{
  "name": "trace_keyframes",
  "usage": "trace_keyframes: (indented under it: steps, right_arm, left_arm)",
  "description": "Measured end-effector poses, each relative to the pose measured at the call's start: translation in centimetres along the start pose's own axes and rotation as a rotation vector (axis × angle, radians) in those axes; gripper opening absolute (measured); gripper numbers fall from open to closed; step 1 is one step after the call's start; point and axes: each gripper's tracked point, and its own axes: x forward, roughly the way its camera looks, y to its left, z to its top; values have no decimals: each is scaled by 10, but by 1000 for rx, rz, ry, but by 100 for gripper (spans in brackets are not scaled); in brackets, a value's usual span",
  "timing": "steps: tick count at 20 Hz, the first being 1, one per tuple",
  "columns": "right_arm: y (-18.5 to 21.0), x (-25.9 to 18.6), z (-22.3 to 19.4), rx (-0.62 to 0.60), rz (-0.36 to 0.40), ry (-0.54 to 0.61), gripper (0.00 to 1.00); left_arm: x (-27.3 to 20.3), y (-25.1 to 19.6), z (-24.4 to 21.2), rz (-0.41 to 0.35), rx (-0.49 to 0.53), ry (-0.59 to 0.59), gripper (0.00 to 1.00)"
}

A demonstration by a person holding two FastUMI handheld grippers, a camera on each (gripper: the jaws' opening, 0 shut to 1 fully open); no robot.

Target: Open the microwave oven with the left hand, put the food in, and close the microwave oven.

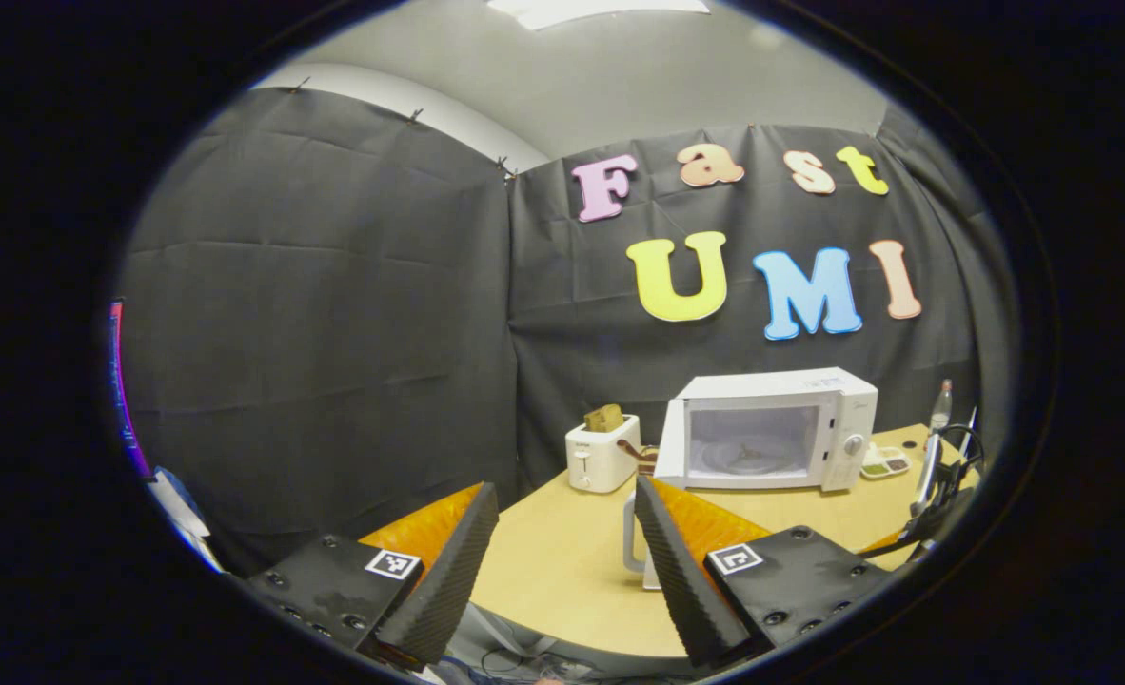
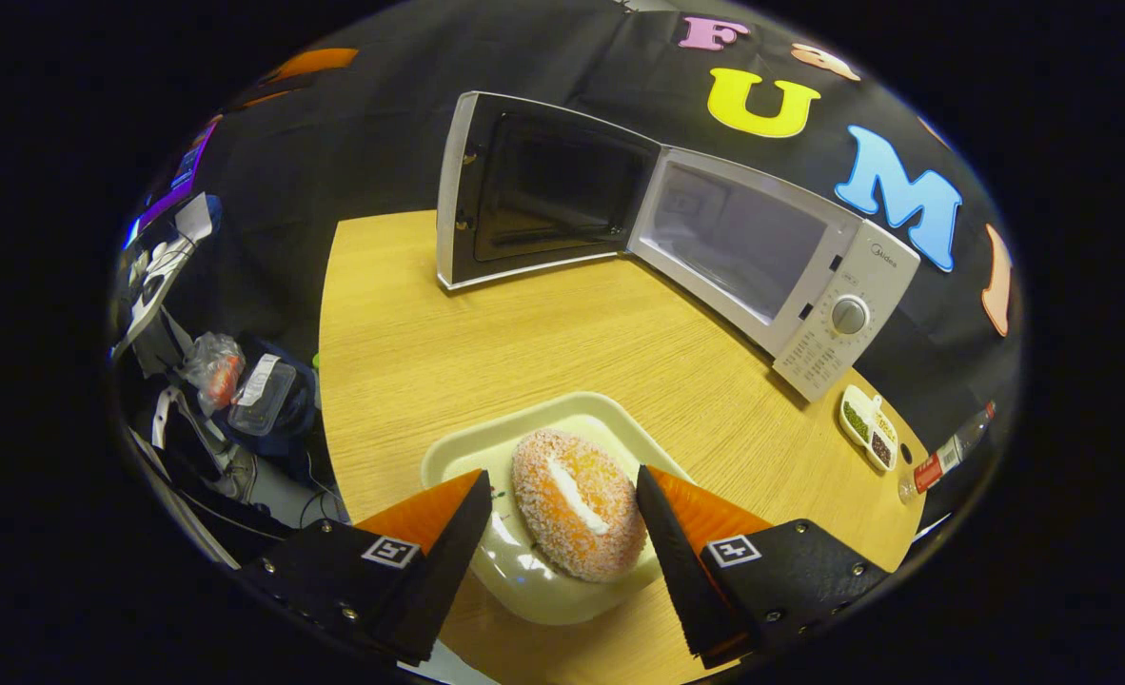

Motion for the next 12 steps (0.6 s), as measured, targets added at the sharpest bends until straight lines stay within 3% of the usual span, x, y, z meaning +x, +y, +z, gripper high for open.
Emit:
trace_keyframes:
  steps: [7, 9, 10, 11, 12]
  right_arm:
    - [-9, 12, -9, -41, -13, 53, 93]
    - [-14, 15, -9, -40, -22, 52, 83]
    - [-13, 14, -9, -30, -17, 55, 74]
    - [-14, 12, -8, -28, -24, 51, 74]
    - [-13, 12, -9, -25, -19, 57, 67]
  left_arm:
    - [2, -17, 13, -1, -4, -26, 95]
    - [3, -21, 16, -3, 2, -34, 95]
    - [2, -23, 18, -4, 4, -38, 95]
    - [2, -26, 20, -6, 5, -41, 95]
    - [3, -29, 22, -8, 5, -45, 95]
